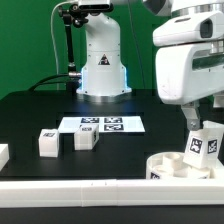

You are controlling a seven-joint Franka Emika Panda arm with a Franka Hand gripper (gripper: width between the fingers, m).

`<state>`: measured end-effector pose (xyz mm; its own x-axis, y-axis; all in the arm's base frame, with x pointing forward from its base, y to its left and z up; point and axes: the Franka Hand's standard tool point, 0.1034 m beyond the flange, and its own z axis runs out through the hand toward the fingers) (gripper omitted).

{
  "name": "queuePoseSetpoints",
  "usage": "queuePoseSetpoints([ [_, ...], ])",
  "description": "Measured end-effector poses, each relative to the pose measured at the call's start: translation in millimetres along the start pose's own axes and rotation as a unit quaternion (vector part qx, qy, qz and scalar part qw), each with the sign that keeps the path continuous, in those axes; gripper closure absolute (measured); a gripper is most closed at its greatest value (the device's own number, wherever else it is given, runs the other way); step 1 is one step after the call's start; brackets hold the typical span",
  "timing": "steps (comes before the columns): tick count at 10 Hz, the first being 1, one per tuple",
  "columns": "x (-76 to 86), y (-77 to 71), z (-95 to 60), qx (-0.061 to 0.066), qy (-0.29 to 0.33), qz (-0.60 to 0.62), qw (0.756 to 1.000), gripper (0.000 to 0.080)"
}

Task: Assemble stool

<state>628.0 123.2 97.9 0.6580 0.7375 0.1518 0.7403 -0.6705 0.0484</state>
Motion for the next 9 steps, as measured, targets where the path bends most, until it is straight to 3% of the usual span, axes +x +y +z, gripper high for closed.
queuePoseSetpoints([
  [5,-3.9,4.4,0.2,-0.003,-0.003,-0.156,0.988,0.0150],
  [9,-7.2,7.5,6.0,-0.013,-0.020,-0.352,0.936,0.0150],
])
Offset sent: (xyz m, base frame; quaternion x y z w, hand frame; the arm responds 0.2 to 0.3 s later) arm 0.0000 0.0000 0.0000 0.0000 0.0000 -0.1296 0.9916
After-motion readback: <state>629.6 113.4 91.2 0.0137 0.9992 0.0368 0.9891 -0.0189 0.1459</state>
